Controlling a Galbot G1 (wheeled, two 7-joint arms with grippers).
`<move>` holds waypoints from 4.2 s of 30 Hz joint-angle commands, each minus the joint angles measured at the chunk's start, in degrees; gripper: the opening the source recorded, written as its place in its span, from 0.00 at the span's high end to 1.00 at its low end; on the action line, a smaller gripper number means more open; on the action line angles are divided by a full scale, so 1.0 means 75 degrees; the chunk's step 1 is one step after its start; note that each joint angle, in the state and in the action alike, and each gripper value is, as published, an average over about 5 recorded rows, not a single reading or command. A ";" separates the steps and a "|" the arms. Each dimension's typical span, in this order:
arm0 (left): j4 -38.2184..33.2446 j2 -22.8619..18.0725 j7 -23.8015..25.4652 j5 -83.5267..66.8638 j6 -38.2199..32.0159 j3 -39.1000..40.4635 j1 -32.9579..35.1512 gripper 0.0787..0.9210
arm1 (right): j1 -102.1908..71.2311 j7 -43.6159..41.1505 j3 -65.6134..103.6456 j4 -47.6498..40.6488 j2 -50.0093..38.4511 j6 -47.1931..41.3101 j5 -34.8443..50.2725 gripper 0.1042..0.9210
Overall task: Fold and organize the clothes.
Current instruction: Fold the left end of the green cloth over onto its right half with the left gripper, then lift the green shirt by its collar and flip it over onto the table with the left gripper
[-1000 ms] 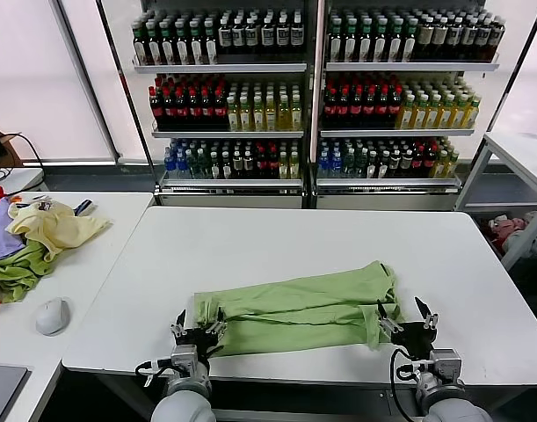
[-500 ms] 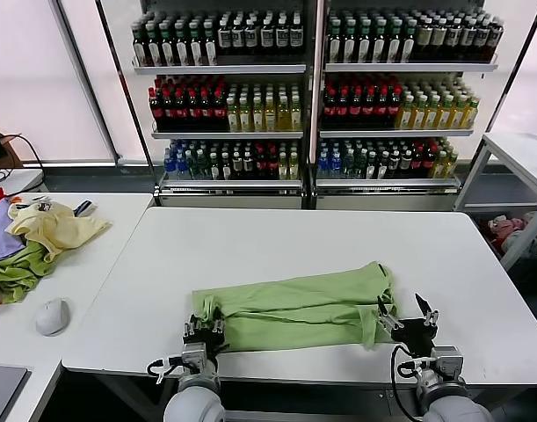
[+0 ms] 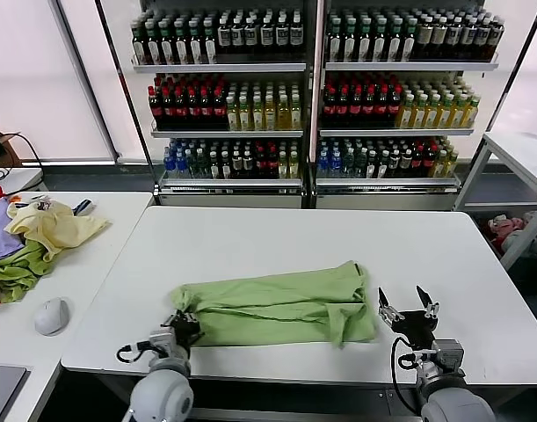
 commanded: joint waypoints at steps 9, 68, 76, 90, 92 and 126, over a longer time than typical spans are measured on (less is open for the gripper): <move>-0.1960 0.1499 0.0146 -0.3012 0.0210 -0.1529 -0.0401 0.93 | 0.0257 -0.0009 -0.0068 -0.0140 0.0033 0.0035 -0.0010 0.12; 0.0298 0.0078 0.0226 0.0453 -0.0325 0.1275 -0.0871 0.12 | 0.0777 -0.0043 -0.0203 -0.0704 0.0126 0.0118 -0.0091 0.12; 0.0977 -0.0148 0.0063 0.0829 0.0079 0.1491 -0.0920 0.12 | 0.0643 -0.0031 -0.0106 -0.0526 0.0147 0.0113 -0.0127 0.12; 0.0685 -0.0138 0.0087 -0.0266 0.0408 0.1675 -0.0798 0.17 | 0.0589 -0.0022 -0.0042 -0.0301 0.0206 0.0055 -0.0131 0.12; 0.0733 -0.0129 0.0110 -0.0487 0.0374 0.1643 -0.0861 0.22 | 0.0595 -0.0020 -0.0035 -0.0286 0.0203 0.0047 -0.0130 0.12; -0.0829 0.1504 0.0521 -0.6199 0.0456 -0.2604 -0.0635 0.94 | 0.0799 -0.0020 -0.0130 -0.0088 0.0459 -0.0066 -0.0013 0.12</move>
